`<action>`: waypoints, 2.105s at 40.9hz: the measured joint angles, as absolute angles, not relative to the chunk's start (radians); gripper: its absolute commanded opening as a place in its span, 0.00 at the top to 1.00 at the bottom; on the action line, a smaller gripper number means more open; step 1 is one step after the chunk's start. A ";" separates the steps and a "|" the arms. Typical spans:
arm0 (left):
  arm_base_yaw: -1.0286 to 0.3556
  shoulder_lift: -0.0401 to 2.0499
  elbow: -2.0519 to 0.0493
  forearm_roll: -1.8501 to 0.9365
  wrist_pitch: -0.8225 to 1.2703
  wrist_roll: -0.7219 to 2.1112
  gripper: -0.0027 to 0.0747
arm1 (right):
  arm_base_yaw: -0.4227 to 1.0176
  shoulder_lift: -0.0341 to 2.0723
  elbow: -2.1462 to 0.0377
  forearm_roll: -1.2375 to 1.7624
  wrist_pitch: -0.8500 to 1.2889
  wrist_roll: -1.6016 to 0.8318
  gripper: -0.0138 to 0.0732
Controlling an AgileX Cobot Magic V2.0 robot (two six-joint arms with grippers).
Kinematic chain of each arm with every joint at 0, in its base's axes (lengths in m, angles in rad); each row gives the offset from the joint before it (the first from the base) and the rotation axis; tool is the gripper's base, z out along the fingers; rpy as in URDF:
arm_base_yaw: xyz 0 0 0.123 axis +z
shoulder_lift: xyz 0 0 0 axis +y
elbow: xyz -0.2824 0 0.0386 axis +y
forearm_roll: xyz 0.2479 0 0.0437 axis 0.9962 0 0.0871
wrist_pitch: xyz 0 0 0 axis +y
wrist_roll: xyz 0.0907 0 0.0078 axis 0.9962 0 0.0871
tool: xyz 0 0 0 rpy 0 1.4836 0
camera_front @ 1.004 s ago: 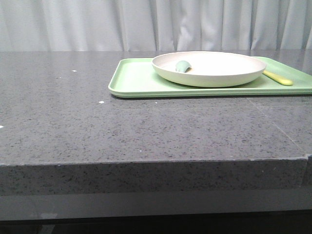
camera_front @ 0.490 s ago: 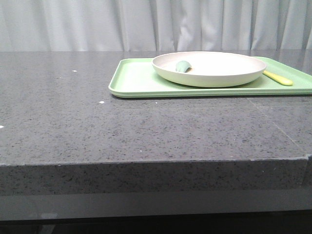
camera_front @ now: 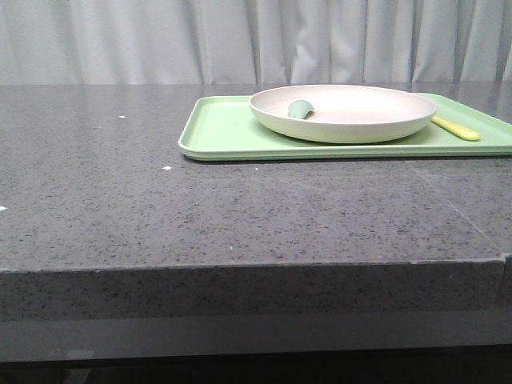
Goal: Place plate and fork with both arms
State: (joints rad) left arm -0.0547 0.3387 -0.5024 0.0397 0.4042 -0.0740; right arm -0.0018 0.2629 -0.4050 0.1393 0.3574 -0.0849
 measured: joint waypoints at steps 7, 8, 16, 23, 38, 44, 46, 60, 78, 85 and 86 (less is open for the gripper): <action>-0.055 0.339 -0.502 0.040 0.404 -0.074 0.99 | -0.002 0.248 -0.405 0.139 0.353 -0.085 0.98; -0.055 0.339 -0.502 0.040 0.404 -0.074 0.99 | -0.002 0.248 -0.405 0.139 0.353 -0.085 0.98; -0.055 0.339 -0.502 0.040 0.404 -0.074 0.99 | -0.002 0.247 -0.404 0.139 0.353 -0.087 0.98; -0.055 0.339 -0.502 0.040 0.404 -0.074 0.99 | -0.002 0.247 -0.404 0.139 0.353 -0.087 0.98; -0.055 0.339 -0.502 0.040 0.404 -0.074 0.99 | -0.002 0.247 -0.404 0.139 0.353 -0.087 0.98; -0.055 0.339 -0.502 0.040 0.404 -0.074 0.99 | -0.002 0.247 -0.404 0.139 0.353 -0.087 0.98; -0.055 0.339 -0.502 0.040 0.404 -0.074 0.99 | -0.002 0.247 -0.404 0.139 0.353 -0.087 0.98; -0.052 0.281 -0.420 0.040 0.373 -0.074 0.99 | -0.002 0.247 -0.404 0.139 0.353 -0.087 0.98; -0.052 -0.005 -0.083 0.012 0.355 -0.074 0.99 | -0.002 0.247 -0.404 0.139 0.352 -0.089 0.98; -0.004 -0.005 -0.019 0.000 0.314 -0.074 0.99 | -0.002 0.247 -0.404 0.139 0.352 -0.089 0.98; 0.007 -0.005 -0.009 0.000 0.301 -0.074 0.99 | -0.002 0.247 -0.404 0.139 0.352 -0.089 0.98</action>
State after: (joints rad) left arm 0.0069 -0.0049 -0.0089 0.0000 0.3015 -0.0740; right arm -0.0018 0.2465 -0.4044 0.1393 0.3519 -0.0888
